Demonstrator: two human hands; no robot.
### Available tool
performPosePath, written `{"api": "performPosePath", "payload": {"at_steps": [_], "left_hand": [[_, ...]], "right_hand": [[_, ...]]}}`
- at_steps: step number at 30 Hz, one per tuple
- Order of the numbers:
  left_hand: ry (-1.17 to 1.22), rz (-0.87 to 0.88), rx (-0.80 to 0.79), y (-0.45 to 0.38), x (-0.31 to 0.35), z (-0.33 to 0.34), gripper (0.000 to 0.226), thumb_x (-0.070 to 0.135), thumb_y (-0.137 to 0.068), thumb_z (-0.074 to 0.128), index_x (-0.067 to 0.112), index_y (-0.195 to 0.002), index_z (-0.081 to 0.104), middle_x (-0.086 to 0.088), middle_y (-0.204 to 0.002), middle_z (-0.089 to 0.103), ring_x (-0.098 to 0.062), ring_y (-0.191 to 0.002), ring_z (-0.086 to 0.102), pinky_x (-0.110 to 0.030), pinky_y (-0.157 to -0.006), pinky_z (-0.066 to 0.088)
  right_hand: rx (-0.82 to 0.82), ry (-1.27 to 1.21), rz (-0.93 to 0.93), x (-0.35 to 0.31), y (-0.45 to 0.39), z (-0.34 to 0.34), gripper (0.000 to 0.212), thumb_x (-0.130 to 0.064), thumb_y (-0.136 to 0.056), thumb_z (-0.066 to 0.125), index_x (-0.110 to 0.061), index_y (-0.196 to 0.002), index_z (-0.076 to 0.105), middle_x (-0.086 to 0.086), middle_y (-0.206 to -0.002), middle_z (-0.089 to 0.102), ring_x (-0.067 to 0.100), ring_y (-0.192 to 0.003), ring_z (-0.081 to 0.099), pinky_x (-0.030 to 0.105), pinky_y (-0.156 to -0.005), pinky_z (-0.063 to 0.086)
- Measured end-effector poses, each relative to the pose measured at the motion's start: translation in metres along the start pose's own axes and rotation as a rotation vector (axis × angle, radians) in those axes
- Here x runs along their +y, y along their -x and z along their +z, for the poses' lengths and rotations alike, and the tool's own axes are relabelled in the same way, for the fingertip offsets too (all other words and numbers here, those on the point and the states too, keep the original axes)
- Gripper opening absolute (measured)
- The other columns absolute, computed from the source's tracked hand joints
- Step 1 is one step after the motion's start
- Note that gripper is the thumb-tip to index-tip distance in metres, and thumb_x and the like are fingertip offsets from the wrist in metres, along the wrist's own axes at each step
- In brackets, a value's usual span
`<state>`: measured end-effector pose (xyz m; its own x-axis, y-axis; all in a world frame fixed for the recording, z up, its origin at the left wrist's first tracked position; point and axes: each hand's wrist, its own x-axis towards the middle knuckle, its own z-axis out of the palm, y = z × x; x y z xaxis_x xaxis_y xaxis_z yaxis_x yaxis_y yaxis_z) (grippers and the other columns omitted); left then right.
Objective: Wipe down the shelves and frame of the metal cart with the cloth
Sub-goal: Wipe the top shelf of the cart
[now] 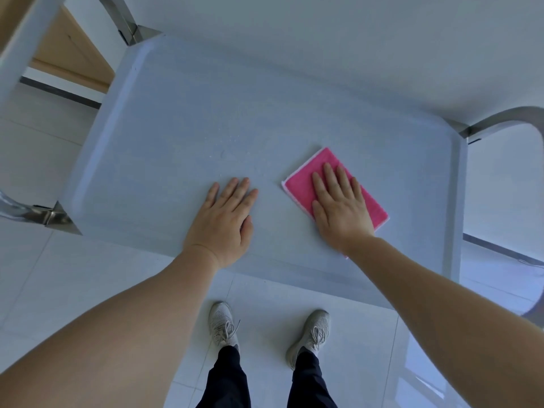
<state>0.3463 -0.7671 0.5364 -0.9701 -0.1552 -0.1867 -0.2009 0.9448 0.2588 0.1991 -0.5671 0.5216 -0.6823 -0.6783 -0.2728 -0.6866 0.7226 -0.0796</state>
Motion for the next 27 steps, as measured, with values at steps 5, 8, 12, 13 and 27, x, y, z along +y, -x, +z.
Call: {"api": "performPosePath", "payload": {"at_steps": [5,8,12,13,27], "left_hand": [[0.026,-0.003,0.014,0.001,0.0,0.0,0.057,0.028,-0.089,0.021,0.008,-0.138,0.041,-0.01,-0.149,0.034,-0.027,-0.14,0.028,-0.049,-0.116,0.016],[0.028,-0.006,0.021,0.0,0.0,0.001,0.057,0.028,-0.089,0.021,0.009,-0.138,0.042,-0.01,-0.149,0.035,-0.027,-0.14,0.028,-0.049,-0.115,0.017],[0.005,-0.049,0.028,0.0,0.001,0.001,0.056,0.03,-0.088,0.023,0.01,-0.136,0.043,-0.011,-0.149,0.035,-0.029,-0.139,0.029,-0.053,-0.114,0.015],[-0.004,-0.062,0.024,-0.001,0.001,0.002,0.057,0.031,-0.088,0.022,0.01,-0.137,0.042,-0.011,-0.15,0.034,-0.029,-0.139,0.028,-0.054,-0.113,0.014],[-0.006,-0.12,0.029,0.003,0.0,0.001,0.06,0.035,-0.088,0.019,0.01,-0.139,0.039,-0.009,-0.15,0.033,-0.028,-0.14,0.027,-0.055,-0.114,0.013]], "right_hand": [[-0.067,0.024,-0.114,-0.028,0.047,0.013,0.06,-0.046,-0.094,0.011,-0.024,-0.149,0.004,0.001,-0.156,-0.004,0.022,-0.143,-0.01,0.043,-0.116,-0.005],[-0.101,0.021,-0.147,-0.038,0.067,0.02,0.059,-0.046,-0.095,0.011,-0.026,-0.148,-0.003,0.0,-0.157,-0.008,0.022,-0.143,-0.014,0.043,-0.116,-0.007],[-0.113,0.013,-0.165,-0.039,0.072,0.02,0.058,-0.047,-0.095,0.008,-0.028,-0.148,-0.008,-0.002,-0.156,-0.015,0.019,-0.142,-0.021,0.042,-0.115,-0.012],[-0.112,0.01,-0.161,-0.039,0.071,0.02,0.058,-0.047,-0.095,0.008,-0.028,-0.148,-0.008,-0.002,-0.156,-0.014,0.019,-0.142,-0.021,0.042,-0.115,-0.012],[-0.052,0.077,-0.249,-0.014,0.019,0.009,0.058,-0.05,-0.093,0.01,-0.031,-0.146,-0.003,-0.006,-0.153,-0.01,0.016,-0.142,-0.014,0.04,-0.115,-0.008]]}}
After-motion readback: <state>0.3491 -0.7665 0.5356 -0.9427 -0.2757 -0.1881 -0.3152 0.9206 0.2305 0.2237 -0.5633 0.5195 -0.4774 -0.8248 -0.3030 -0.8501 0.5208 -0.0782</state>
